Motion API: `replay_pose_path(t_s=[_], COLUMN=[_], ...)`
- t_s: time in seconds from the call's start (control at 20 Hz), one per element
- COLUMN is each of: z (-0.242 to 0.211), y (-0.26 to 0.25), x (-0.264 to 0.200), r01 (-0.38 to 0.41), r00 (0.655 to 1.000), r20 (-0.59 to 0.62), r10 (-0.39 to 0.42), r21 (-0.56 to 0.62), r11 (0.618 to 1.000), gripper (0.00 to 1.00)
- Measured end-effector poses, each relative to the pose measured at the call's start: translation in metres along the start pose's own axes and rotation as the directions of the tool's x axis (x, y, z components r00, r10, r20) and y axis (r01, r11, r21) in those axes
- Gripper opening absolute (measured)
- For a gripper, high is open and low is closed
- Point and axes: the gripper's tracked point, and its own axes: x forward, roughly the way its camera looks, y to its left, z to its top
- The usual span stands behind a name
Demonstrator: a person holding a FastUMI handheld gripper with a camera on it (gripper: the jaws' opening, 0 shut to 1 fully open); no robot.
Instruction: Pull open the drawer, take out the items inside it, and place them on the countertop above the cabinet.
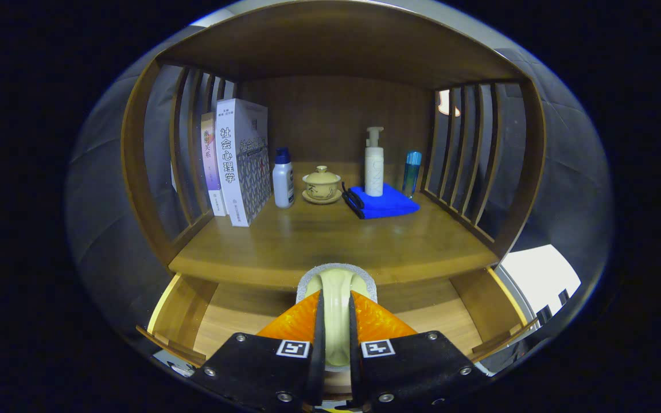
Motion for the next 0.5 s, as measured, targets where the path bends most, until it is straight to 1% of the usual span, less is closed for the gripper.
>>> replay_pose_path(t_s=[0.25, 0.5], z=[0.035, 0.064], y=[0.002, -0.006], x=[0.023, 0.054], r01=[-0.014, 0.012], r00=[1.0, 1.0], r20=[0.011, 0.012], r10=[0.014, -0.012], r21=[-0.003, -0.024], r11=[1.0, 1.0], gripper=[0.19, 0.19])
